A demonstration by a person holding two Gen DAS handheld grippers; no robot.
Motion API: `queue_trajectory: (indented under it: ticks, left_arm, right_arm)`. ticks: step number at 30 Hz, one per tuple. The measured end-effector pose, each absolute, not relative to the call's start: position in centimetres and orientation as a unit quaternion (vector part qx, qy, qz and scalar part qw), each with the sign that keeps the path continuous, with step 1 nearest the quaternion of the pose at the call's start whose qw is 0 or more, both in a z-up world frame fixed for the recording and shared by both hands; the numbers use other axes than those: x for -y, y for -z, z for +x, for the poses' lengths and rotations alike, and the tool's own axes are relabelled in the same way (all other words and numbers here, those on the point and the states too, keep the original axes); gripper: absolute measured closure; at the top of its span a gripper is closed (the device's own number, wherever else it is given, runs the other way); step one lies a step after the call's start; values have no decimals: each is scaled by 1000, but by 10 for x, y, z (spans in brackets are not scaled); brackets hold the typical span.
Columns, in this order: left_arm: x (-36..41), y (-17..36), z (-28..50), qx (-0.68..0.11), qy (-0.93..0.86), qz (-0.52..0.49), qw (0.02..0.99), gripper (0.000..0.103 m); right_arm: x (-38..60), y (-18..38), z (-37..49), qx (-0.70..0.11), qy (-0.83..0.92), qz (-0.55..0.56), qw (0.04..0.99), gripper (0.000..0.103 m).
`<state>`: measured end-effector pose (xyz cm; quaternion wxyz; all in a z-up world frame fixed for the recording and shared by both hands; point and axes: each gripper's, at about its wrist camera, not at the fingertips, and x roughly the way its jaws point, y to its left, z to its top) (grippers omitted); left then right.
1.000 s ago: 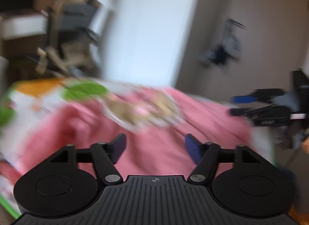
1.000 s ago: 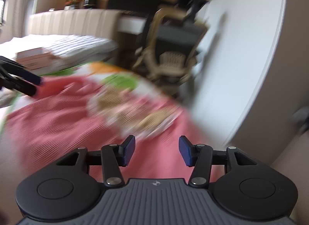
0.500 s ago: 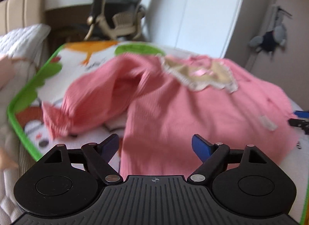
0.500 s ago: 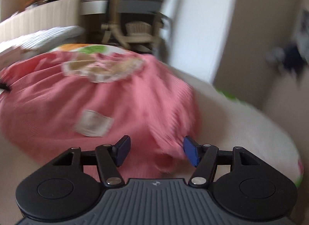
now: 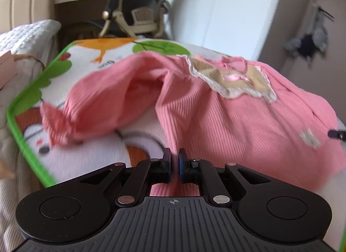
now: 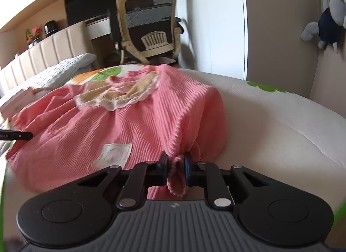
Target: Fold clothes
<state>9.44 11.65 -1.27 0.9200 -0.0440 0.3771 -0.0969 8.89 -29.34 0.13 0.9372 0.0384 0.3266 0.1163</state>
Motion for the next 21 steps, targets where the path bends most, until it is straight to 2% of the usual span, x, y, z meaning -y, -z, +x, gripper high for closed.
queue_trajectory:
  ticks: [2,4,6,8,10,11,12,13,14,15,17,18,20,21]
  left_arm:
    - [-121,11,70,-385,118,-33,915,95]
    - [-123,9,49,-389,131,-36,911,95]
    - [-128,5,35,-386,141,-52,910,84]
    - [-135,-1,31,-376,147,-80,911,66]
    - [-138,-7,37,-364,149,-106,913,54]
    - [-139,-10,40,-359,150,-119,914,48]
    - [-137,-11,45,-357,153,-127,913,47]
    - [-135,-12,50,-355,157,-136,911,45]
    - [-132,-13,56,-354,162,-144,910,41]
    - [-127,-12,62,-353,170,-147,908,38]
    - [-116,-11,74,-350,187,-154,905,27]
    - [-110,-11,80,-349,196,-158,903,25]
    - [-97,-7,93,-350,208,-161,899,23]
    - [-90,-5,99,-352,213,-161,897,22]
  right_arm:
    - [298,-5,69,-327,-118,29,937,89]
    - [304,-8,59,-322,-110,17,940,84]
    - [310,-11,50,-317,-102,5,943,77]
    - [316,-14,41,-312,-94,-8,945,69]
    - [314,-14,45,-316,-92,-21,944,54]
    - [311,-12,51,-321,-95,-29,942,54]
    - [307,-9,58,-328,-101,-39,939,58]
    - [304,-7,65,-332,-103,-52,936,86]
    - [303,-10,73,-328,-95,-68,937,98]
    - [306,-18,83,-318,-80,-79,942,97]
    - [320,-35,106,-295,-24,-98,950,97]
    - [329,-44,119,-283,9,-107,953,96]
    - [347,-62,145,-257,77,-125,955,76]
    - [356,-71,158,-244,110,-133,954,53]
